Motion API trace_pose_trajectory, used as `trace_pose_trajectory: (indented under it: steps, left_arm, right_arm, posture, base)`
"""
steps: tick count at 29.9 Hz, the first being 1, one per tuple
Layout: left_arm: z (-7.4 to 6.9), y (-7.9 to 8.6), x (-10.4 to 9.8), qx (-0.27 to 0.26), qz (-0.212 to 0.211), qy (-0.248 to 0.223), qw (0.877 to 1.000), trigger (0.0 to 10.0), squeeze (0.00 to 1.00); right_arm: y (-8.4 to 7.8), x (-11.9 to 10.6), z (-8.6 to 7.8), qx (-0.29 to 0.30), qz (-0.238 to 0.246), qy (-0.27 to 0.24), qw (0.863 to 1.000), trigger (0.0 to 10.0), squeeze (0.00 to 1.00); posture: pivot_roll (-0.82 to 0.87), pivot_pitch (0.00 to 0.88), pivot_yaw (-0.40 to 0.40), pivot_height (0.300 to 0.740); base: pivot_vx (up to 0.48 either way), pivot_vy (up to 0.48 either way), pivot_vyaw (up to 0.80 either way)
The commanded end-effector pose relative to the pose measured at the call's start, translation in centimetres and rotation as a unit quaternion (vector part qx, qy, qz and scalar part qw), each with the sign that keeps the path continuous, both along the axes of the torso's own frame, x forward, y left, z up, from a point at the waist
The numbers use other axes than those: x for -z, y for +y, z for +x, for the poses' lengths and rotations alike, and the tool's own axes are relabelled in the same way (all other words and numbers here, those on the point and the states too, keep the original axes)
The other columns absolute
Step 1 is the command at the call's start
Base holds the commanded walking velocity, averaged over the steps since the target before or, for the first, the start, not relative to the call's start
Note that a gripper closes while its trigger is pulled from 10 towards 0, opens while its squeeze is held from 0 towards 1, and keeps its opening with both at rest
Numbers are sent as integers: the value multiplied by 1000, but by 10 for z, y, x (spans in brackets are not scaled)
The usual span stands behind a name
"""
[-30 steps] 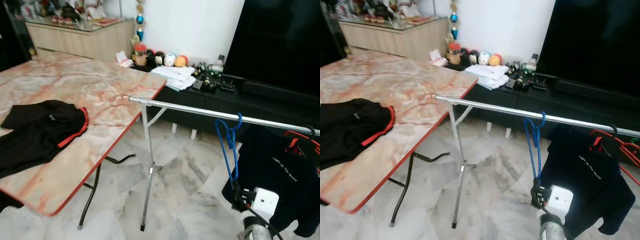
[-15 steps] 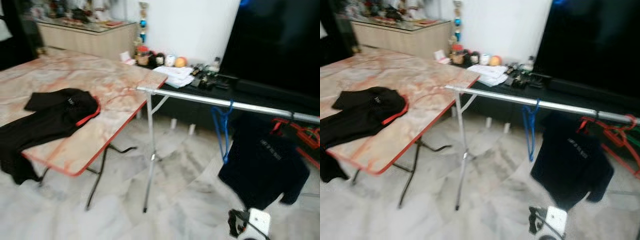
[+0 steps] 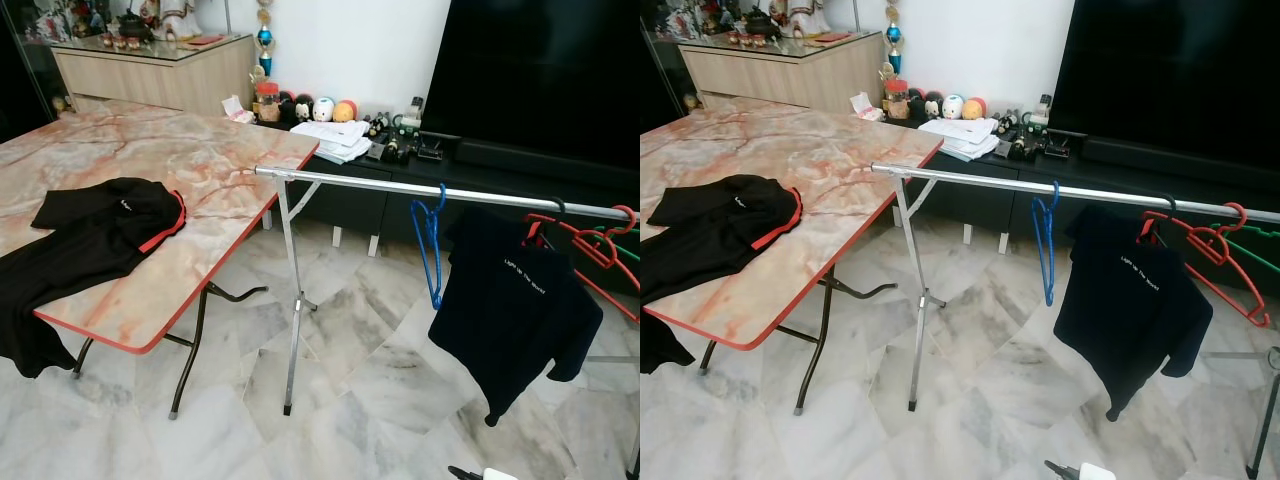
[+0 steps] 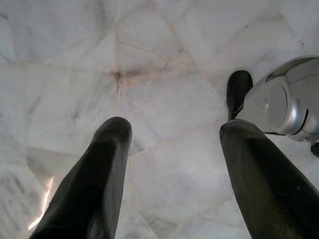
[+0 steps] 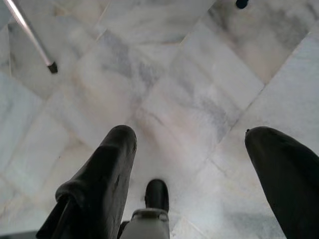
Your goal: Hang hanger
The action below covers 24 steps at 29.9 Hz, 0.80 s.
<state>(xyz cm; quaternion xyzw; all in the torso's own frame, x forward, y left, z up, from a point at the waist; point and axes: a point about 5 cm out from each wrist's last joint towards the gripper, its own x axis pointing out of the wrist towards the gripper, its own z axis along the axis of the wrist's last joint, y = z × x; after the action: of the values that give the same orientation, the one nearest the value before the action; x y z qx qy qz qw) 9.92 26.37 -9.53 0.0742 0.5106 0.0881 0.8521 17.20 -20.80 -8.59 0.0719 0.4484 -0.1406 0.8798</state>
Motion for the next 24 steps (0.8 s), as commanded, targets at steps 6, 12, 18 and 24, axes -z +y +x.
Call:
trace_pose_trajectory:
  steps: [6,12,18,24]
  left_arm:
    - [12,-17,2,15,-3,-15,1000,10000,0]
    - [34,-35,0,26,-13,-36,999,10000,0]
    - [39,-41,-1,29,-19,-41,999,10000,0]
    - [38,-45,0,29,-25,-45,998,10000,0]
  right_arm:
    - [8,11,-23,-74,-7,45,996,10000,0]
    - [10,10,-24,-106,-20,28,994,10000,0]
    - [2,10,-26,-97,-25,29,995,10000,0]
    - [-14,11,-35,-46,-24,44,998,10000,0]
  posture:
    - [134,0,-7,740]
    - [115,0,-8,740]
    - [116,0,-19,740]
    - [119,0,-28,740]
  base:
    - [0,0,0]
    - [0,0,0]
    - [0,0,0]
    - [0,0,0]
